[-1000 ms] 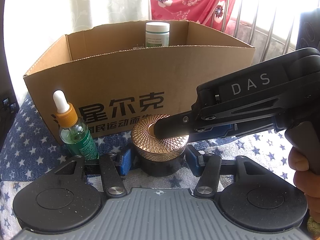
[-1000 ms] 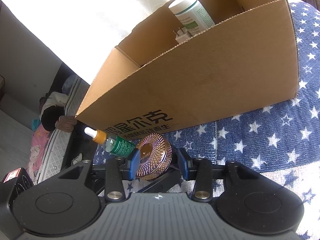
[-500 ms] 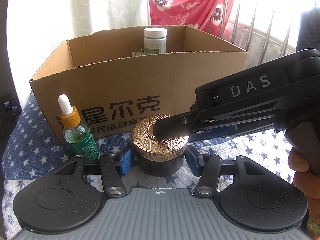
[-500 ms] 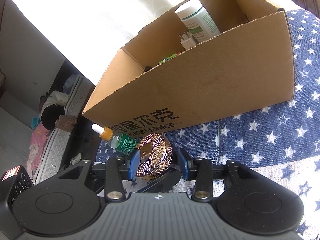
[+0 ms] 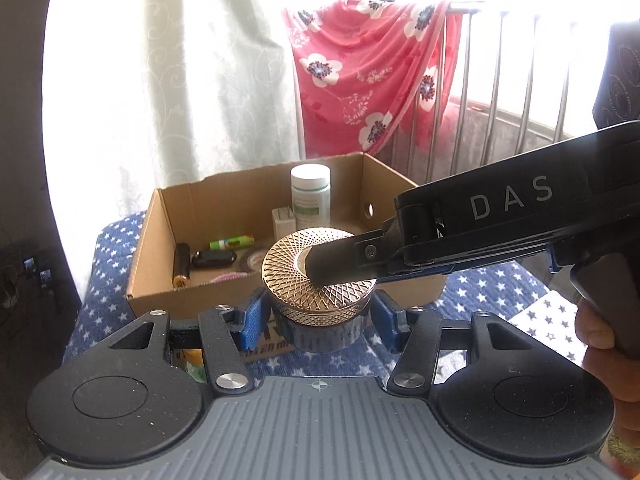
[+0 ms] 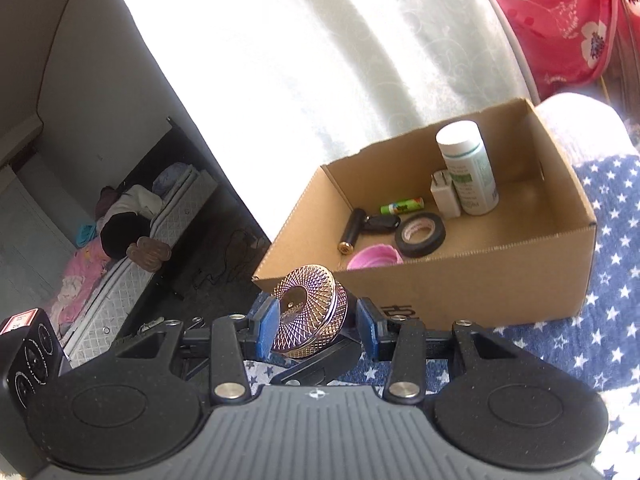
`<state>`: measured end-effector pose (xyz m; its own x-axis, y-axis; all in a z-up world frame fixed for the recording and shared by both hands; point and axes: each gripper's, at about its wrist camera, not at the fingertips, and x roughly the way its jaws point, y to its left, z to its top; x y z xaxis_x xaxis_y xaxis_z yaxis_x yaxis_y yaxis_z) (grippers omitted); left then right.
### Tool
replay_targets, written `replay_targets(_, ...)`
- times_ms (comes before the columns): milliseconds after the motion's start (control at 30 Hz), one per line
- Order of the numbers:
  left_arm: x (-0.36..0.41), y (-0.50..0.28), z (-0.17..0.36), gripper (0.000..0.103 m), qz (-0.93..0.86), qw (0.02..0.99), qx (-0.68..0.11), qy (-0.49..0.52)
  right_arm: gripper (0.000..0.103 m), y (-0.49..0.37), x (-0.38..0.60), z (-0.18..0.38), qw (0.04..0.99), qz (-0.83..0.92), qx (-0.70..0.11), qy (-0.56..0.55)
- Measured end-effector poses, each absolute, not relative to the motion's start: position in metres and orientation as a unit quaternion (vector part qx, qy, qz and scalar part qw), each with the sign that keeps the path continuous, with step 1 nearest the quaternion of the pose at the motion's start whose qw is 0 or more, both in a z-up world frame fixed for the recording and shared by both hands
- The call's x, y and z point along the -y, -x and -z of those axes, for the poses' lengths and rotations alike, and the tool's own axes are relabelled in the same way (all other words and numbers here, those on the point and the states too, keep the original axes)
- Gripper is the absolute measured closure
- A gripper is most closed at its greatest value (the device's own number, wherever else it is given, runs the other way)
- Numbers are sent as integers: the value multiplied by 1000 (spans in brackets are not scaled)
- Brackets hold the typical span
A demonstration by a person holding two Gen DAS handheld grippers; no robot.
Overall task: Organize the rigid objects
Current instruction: 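Lift the rose-gold jar and carry it over the box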
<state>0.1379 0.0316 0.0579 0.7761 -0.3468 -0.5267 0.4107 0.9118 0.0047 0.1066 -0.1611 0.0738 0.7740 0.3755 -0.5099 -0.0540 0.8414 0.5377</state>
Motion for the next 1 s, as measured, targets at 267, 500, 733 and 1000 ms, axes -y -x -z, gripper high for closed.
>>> replay_targets(267, -12, -182, -92, 48, 218, 938, -264, -45, 57, -134, 186, -114, 925, -107, -289, -221)
replay_targets(500, 16, -252, -72, 48, 217, 917, -332, -31, 57, -194, 230, -95, 906, -92, -342, -231)
replay_targets(733, 30, -305, -38, 48, 201, 889, -410, -13, 57, -246, 248, -56, 882, -81, -407, -224)
replay_targets(1000, 39, -322, -17, 48, 188, 868, -459, -12, 57, -272, 251, -28, 861, -79, -459, -205)
